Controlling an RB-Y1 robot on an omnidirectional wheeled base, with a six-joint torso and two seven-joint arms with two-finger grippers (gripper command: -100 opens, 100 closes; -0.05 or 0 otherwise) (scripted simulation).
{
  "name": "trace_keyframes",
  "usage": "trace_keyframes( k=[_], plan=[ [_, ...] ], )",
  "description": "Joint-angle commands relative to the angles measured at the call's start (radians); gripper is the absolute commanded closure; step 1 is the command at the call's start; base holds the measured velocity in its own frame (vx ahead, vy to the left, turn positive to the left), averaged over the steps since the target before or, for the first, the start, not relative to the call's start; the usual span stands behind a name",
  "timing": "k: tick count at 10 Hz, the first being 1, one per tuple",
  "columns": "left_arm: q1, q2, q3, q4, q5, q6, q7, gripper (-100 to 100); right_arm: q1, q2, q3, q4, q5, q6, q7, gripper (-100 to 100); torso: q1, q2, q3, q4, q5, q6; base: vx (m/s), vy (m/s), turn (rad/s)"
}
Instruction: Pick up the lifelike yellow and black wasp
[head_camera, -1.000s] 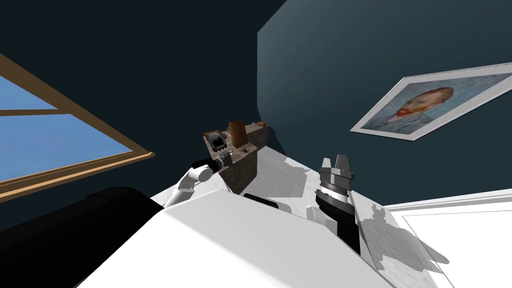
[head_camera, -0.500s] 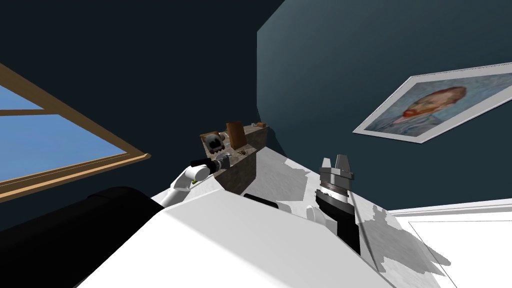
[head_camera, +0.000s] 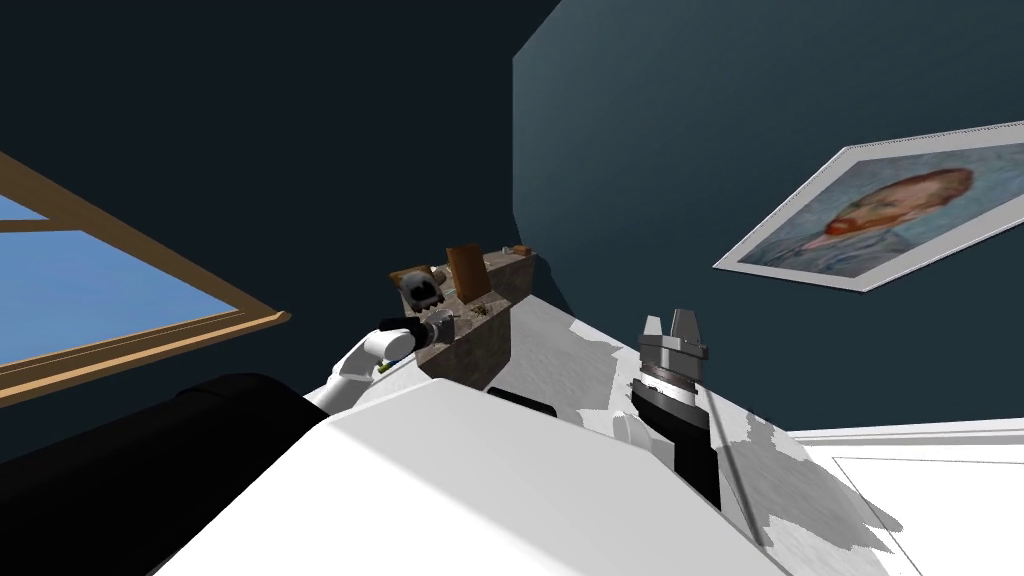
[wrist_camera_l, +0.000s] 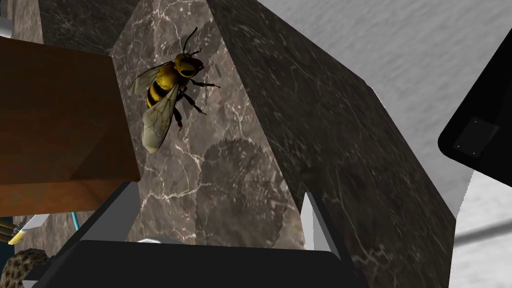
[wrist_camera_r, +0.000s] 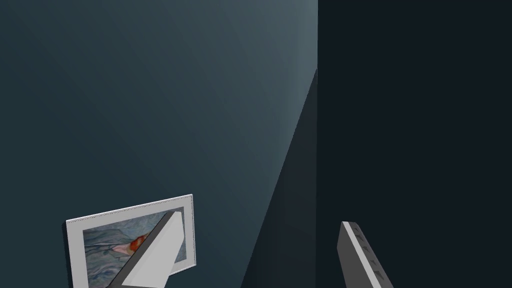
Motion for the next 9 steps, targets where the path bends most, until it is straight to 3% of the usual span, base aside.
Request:
trace_keyframes(
  k=[1, 4, 9],
  plan=[
    [0.001, 0.030, 0.012, 0.010, 0.012, 0.050, 0.000, -100, 0.000, 0.000, 0.000, 0.000, 0.000, 0.000, 0.000, 0, 0.000, 0.000, 0.000, 0.000, 0.000, 0.000, 0.149, -0.026, 0.000],
    [0.007, 0.055, 0.023, 0.017, 0.022, 0.092, -0.003, -100, 0.000, 0.000, 0.000, 0.000, 0.000, 0.000, 0.000, 0, 0.000, 0.000, 0.000, 0.000, 0.000, 0.000, 0.105, -0.016, 0.002],
    [0.027, 0.143, 0.059, 0.038, 0.058, 0.227, -0.016, -100, 0.000, 0.000, 0.000, 0.000, 0.000, 0.000, 0.000, 0, -0.001, -0.002, -0.001, -0.001, 0.000, 0.000, 0.154, -0.015, -0.004]
  ],
)
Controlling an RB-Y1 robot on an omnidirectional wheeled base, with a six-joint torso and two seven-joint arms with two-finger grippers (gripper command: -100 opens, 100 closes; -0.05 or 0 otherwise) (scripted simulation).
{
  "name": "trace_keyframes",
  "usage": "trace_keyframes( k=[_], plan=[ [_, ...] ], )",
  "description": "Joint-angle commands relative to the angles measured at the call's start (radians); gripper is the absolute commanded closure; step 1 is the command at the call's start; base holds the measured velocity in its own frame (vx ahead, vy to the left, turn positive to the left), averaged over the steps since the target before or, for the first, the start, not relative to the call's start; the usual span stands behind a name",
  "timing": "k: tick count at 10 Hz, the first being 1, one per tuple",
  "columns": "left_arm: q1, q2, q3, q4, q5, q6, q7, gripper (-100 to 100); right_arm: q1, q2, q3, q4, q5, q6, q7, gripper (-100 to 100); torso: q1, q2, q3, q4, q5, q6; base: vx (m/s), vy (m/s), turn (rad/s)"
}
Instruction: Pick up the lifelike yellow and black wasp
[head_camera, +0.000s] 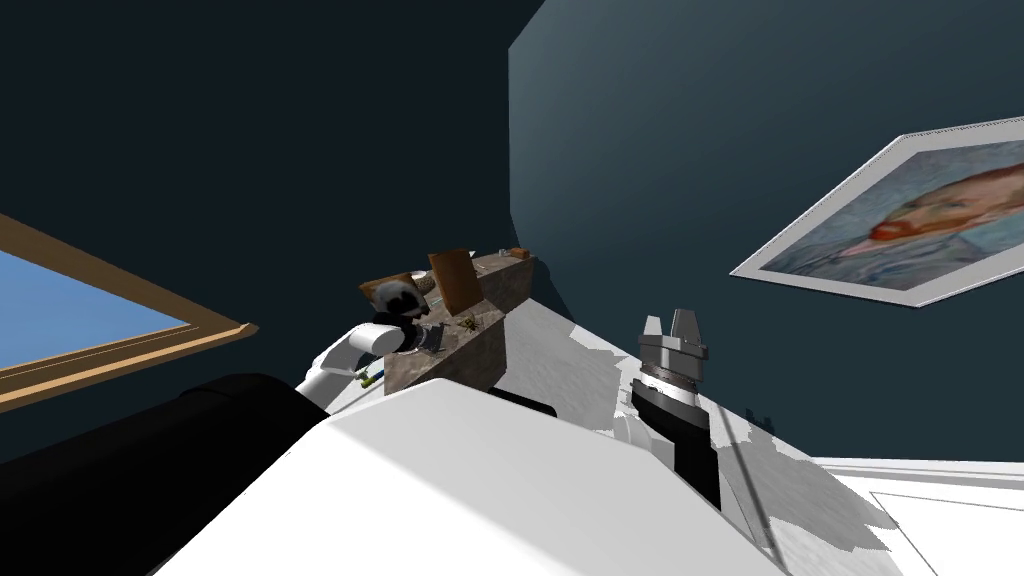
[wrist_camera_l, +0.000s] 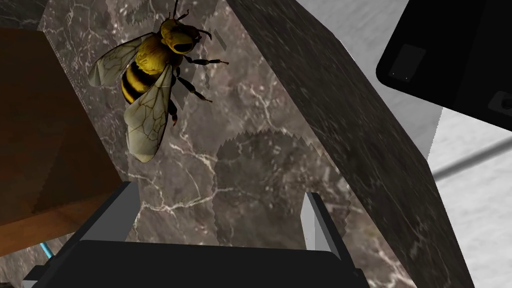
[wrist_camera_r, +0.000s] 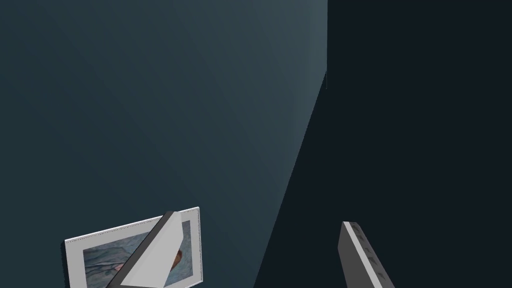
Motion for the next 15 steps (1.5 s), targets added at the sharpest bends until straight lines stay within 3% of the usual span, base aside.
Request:
trace_keyframes(
  k=[1, 5, 7, 8, 9, 12, 13, 14, 15],
  plan=[
    [0.001, 0.029, 0.007, 0.010, 0.008, 0.048, -0.005, -100, 0.000, 0.000, 0.000, 0.000, 0.000, 0.000, 0.000, 0, 0.000, 0.000, 0.000, 0.000, 0.000, 0.000, 0.190, -0.027, -0.014],
    [0.004, 0.094, 0.033, 0.019, 0.039, 0.140, -0.012, -100, 0.000, 0.000, 0.000, 0.000, 0.000, 0.000, 0.000, 0, -0.001, -0.001, -0.001, 0.000, 0.000, 0.000, 0.171, -0.036, -0.012],
    [0.000, 0.096, 0.033, 0.018, 0.041, 0.141, -0.011, -100, 0.000, 0.000, 0.000, 0.000, 0.000, 0.000, 0.000, 0, -0.004, 0.002, 0.001, 0.000, -0.001, 0.000, 0.088, -0.052, -0.008],
    [0.000, 0.097, 0.033, 0.018, 0.041, 0.144, -0.011, 0, 0.000, 0.000, 0.000, 0.000, 0.000, 0.000, 0.000, 0, -0.002, 0.006, 0.003, 0.001, 0.000, 0.000, 0.011, -0.006, 0.000],
    [-0.008, 0.088, 0.024, 0.046, 0.027, 0.128, -0.014, -100, 0.000, 0.000, 0.000, 0.000, 0.000, 0.000, 0.000, 0, 0.000, 0.009, 0.005, 0.002, 0.000, 0.000, -0.016, -0.005, -0.111],
    [-0.025, 0.070, 0.005, 0.103, -0.001, 0.097, -0.021, -100, -0.001, 0.000, 0.000, 0.000, 0.000, 0.000, 0.000, 0, 0.001, 0.014, 0.008, 0.003, 0.000, 0.000, -0.045, 0.001, -0.121],
    [-0.020, 0.075, 0.013, 0.092, 0.009, 0.105, -0.021, -100, -0.001, 0.000, 0.000, 0.000, 0.000, 0.000, 0.000, 0, 0.001, 0.014, 0.008, 0.003, 0.000, 0.000, -0.019, 0.000, -0.022],
    [-0.020, 0.074, 0.012, 0.094, 0.008, 0.102, -0.022, 100, 0.000, 0.000, 0.000, 0.000, 0.000, 0.000, 0.000, 0, 0.001, 0.013, 0.007, 0.003, 0.000, -0.001, 0.000, 0.000, 0.000],
    [-0.020, 0.075, 0.012, 0.094, 0.008, 0.102, -0.022, 100, 0.000, 0.000, 0.000, 0.000, 0.000, 0.000, 0.000, 0, 0.001, 0.012, 0.007, 0.003, 0.000, 0.000, 0.000, 0.000, 0.000]
  ],
)
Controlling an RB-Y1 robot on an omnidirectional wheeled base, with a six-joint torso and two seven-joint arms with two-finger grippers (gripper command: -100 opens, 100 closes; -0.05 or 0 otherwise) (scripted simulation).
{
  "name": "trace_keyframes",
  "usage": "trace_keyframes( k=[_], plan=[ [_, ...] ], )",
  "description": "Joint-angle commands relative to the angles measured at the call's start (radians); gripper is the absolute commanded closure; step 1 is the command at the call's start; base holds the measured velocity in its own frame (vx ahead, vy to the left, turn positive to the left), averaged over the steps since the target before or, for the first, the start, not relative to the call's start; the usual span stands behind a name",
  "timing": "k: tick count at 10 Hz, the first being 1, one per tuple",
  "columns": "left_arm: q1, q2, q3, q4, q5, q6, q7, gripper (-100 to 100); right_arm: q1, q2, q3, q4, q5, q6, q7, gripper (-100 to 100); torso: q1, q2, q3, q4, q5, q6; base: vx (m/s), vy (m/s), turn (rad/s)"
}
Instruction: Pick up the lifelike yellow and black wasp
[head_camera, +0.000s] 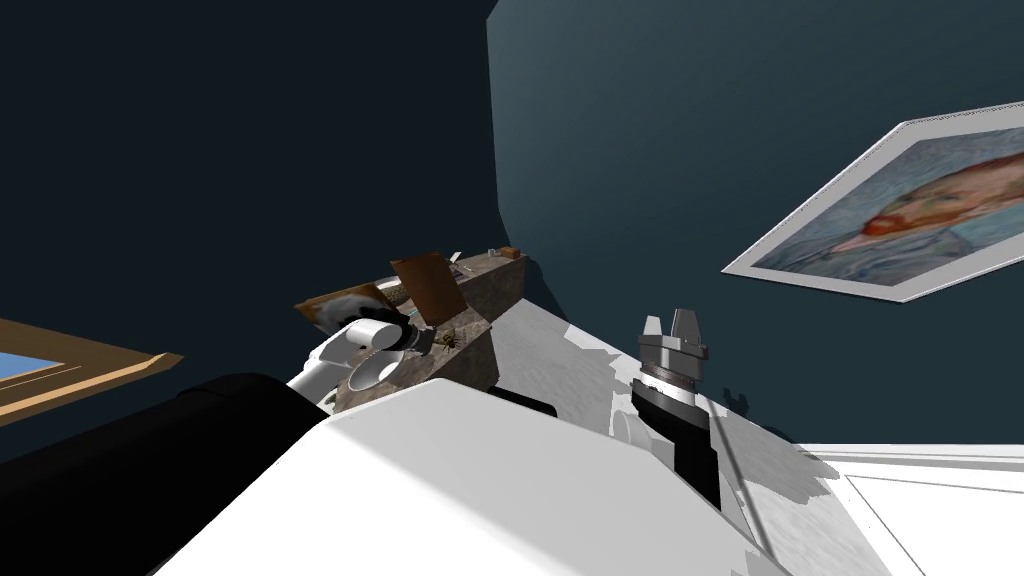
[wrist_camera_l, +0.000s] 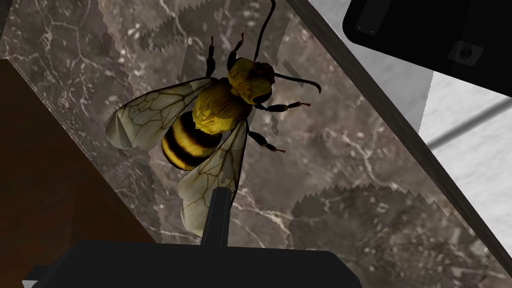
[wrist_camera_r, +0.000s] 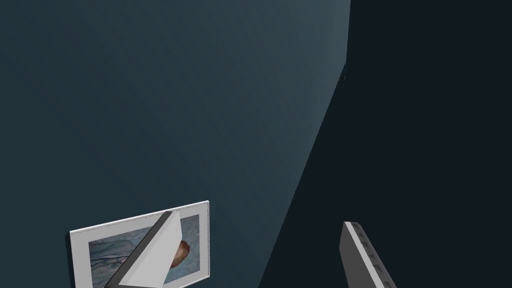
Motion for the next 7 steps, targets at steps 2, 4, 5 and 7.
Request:
trace_keyframes(
  k=[2, 4, 5, 7],
  plan=[
    [0.000, 0.000, 0.000, 0.000, 0.000, 0.000, 0.000, 100, 0.000, 0.000, 0.000, 0.000, 0.000, 0.000, 0.000, 0, 0.000, 0.000, 0.000, 0.000, 0.000, 0.000, 0.000, 0.000, 0.000],
    [0.000, 0.000, 0.000, 0.000, 0.000, 0.000, 0.000, 0, 0.000, 0.000, 0.000, 0.000, 0.000, 0.000, 0.000, 0, 0.000, 0.000, 0.000, 0.000, 0.000, 0.000, 0.000, 0.000, 0.000],
    [0.009, 0.022, 0.034, -0.010, 0.016, 0.008, -0.023, -100, 0.000, 0.000, 0.000, 0.000, 0.000, 0.000, 0.000, 0, 0.000, 0.000, 0.000, 0.000, 0.000, 0.000, -0.156, -0.048, -0.003],
    [0.025, 0.034, 0.053, -0.009, 0.032, 0.019, -0.044, -100, 0.000, 0.000, 0.000, 0.000, 0.000, 0.000, 0.000, 0, -0.002, 0.012, 0.007, 0.003, -0.001, 0.000, -0.210, -0.060, -0.008]
  ],
)
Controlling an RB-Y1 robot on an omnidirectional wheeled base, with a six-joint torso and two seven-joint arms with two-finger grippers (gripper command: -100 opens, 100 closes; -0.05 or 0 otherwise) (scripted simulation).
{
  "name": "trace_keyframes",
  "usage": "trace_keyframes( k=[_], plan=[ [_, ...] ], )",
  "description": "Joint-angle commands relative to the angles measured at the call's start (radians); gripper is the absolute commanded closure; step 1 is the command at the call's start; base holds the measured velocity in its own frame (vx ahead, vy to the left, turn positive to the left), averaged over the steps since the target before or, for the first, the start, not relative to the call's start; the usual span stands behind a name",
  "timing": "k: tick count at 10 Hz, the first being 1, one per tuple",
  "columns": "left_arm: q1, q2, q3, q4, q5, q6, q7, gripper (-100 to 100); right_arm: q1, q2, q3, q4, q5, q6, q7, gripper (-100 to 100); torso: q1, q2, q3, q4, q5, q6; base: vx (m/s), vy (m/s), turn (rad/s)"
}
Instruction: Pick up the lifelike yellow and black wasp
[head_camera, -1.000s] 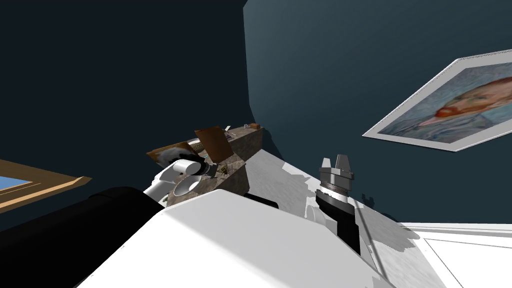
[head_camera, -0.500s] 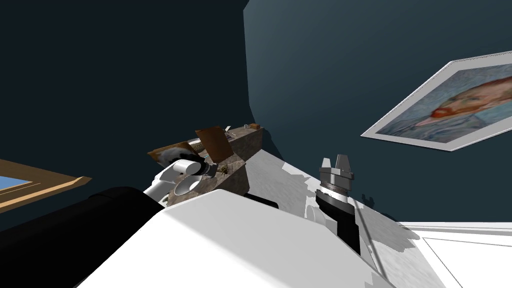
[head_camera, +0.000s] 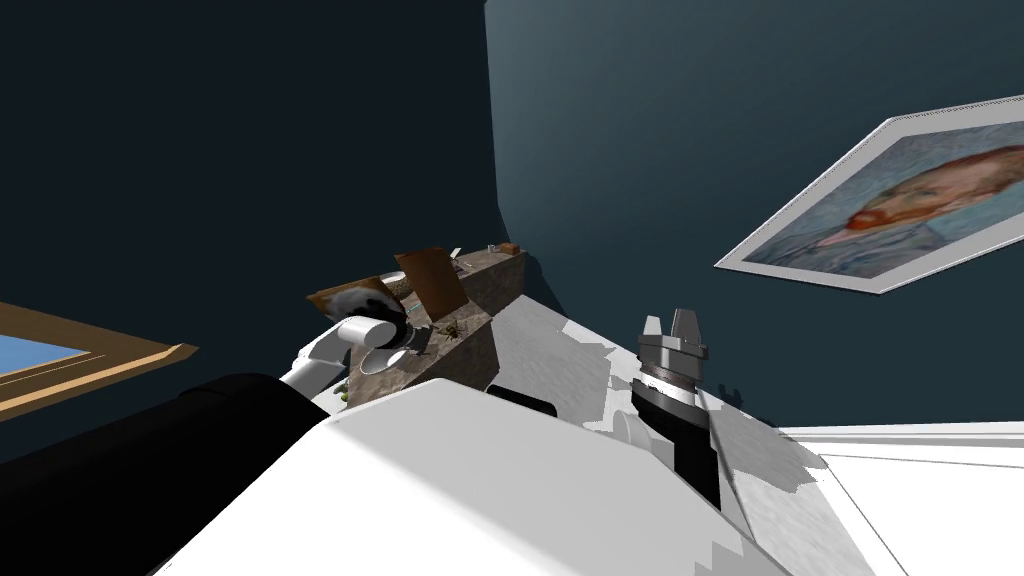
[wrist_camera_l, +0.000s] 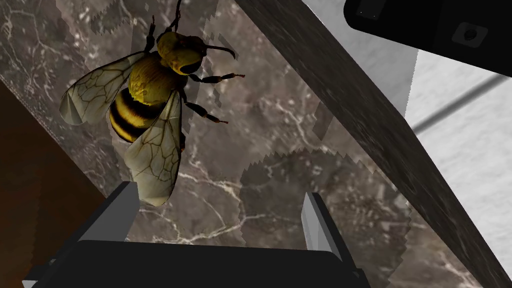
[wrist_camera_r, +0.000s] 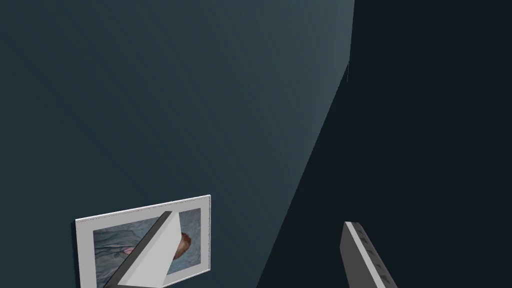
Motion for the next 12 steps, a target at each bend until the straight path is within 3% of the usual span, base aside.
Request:
trace_keyframes(
  k=[1, 4, 5, 8, 11, 12],
  plan=[
    [0.019, 0.013, 0.021, 0.005, 0.019, 0.012, -0.027, -100, 0.000, 0.000, 0.000, 0.000, 0.000, 0.000, 0.000, 0, 0.000, 0.000, 0.000, 0.000, 0.000, 0.000, -0.238, -0.122, -0.015],
    [0.064, 0.041, 0.061, 0.012, 0.061, 0.048, -0.064, -100, 0.000, 0.000, 0.000, 0.000, 0.000, 0.000, 0.000, 0, -0.003, 0.000, 0.000, 0.000, -0.001, 0.000, -0.203, -0.110, 0.017],
    [0.036, 0.023, 0.050, 0.033, 0.044, 0.024, -0.034, -100, 0.000, 0.000, 0.000, 0.000, 0.000, 0.000, 0.000, 0, -0.001, 0.000, 0.000, 0.000, -0.001, 0.000, 0.056, 0.034, 0.136],
    [0.008, 0.001, 0.023, 0.033, 0.019, 0.003, -0.003, -100, 0.001, 0.000, -0.001, 0.000, 0.000, 0.000, 0.000, 0, 0.013, -0.027, -0.015, -0.006, 0.003, 0.001, 0.204, 0.106, 0.001],
    [-0.027, -0.034, -0.024, 0.033, -0.017, -0.023, 0.041, -100, 0.001, -0.001, -0.001, 0.000, 0.000, 0.000, 0.000, 0, 0.014, -0.032, -0.018, -0.007, 0.003, 0.001, 0.245, 0.129, -0.022],
    [-0.025, -0.026, -0.017, 0.036, -0.011, -0.017, 0.032, -100, 0.001, -0.001, -0.001, 0.000, 0.000, 0.000, 0.000, 0, 0.014, -0.032, -0.018, -0.007, 0.003, 0.001, 0.049, 0.013, 0.001]
  ],
)
